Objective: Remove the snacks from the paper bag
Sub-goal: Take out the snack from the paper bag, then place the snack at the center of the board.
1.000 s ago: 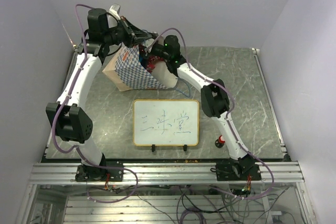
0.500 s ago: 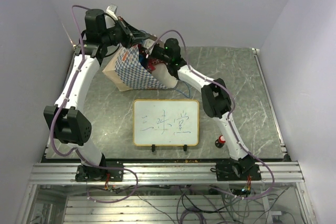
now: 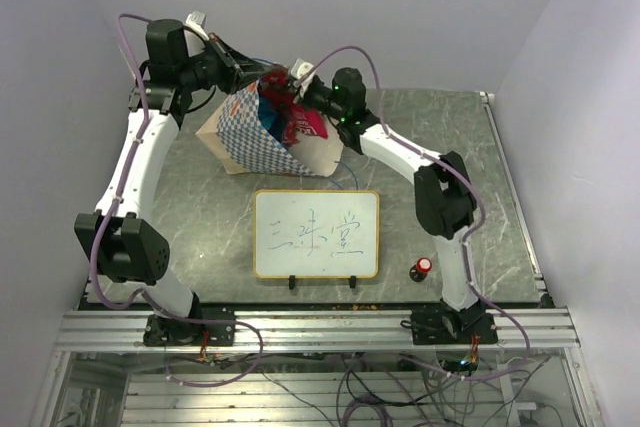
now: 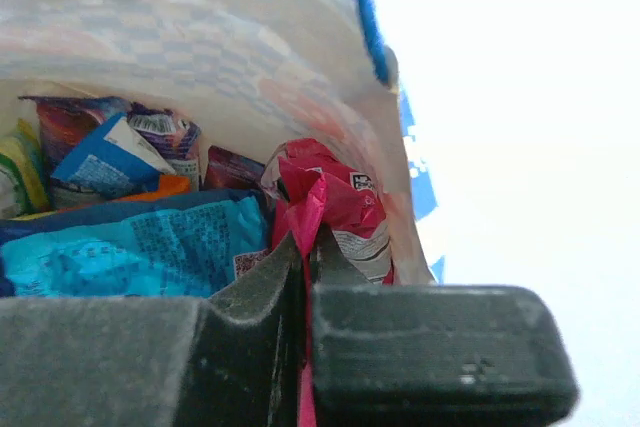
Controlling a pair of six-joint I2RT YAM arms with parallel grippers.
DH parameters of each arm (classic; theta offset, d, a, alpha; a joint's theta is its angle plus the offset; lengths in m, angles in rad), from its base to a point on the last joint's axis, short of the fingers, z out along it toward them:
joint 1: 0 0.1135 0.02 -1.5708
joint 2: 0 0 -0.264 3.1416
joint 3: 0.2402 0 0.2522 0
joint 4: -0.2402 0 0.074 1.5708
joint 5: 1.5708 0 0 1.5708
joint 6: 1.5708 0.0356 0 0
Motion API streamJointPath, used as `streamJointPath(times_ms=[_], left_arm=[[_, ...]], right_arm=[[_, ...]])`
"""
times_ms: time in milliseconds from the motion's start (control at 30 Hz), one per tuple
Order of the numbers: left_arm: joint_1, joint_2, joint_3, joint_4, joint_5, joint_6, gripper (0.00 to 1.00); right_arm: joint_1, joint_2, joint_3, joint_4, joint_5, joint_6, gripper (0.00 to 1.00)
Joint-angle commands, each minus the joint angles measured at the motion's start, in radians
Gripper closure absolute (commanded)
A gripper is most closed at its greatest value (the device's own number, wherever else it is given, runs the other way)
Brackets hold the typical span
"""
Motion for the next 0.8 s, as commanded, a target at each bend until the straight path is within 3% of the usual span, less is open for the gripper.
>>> streamJointPath(times_ms=[0,533,767], left_arm=[[0.012,-0.048,-0.031,0.012,-0.008,-0.003,0.93],[0.039,-0.046,-0.092,0.031,-0.008,-0.011,0.93],[0.057,-0.058,-0.152,0.05,0.016,-0.007,0.93]], right_arm=[[0.0,-0.155,-0.056,-0.004,0.036,0.061,1.0],[-0.021,-0.619,-0.278,-0.306,0.165,0.102,1.0],[-0.062,-0.842,-0.438,-0.389,0.438,0.045,1.0]])
